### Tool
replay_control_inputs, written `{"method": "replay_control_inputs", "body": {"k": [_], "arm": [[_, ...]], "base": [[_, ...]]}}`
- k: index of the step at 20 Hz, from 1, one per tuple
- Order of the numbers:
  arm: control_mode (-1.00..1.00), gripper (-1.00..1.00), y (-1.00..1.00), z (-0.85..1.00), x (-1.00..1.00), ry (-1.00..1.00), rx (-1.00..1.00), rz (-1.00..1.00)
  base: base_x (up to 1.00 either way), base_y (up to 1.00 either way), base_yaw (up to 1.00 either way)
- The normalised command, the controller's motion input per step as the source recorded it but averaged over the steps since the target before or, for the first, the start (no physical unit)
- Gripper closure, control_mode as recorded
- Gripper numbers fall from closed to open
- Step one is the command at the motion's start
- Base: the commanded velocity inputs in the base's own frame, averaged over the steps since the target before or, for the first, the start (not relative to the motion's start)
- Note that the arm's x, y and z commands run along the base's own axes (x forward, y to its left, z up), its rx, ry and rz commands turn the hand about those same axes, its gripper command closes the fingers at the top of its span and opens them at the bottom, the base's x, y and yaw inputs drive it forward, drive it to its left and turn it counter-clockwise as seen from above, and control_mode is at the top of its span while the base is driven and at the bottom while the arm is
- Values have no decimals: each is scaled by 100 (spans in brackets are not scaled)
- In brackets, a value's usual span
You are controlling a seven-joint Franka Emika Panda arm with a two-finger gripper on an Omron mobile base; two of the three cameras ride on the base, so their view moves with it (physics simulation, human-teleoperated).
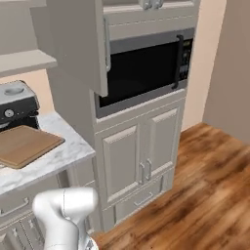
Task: Move the cutting board and knife to the sink. Then move spray from the cabinet to the counter.
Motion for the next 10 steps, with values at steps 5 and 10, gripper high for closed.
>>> {"method": "replay_control_inputs", "body": {"k": [5,10], "arm": [[100,100,0,0,0,0,0,0],[100,100,0,0,0,0,0,0]], "base": [[-15,-7,-51],[-18,-11,-49]]}}
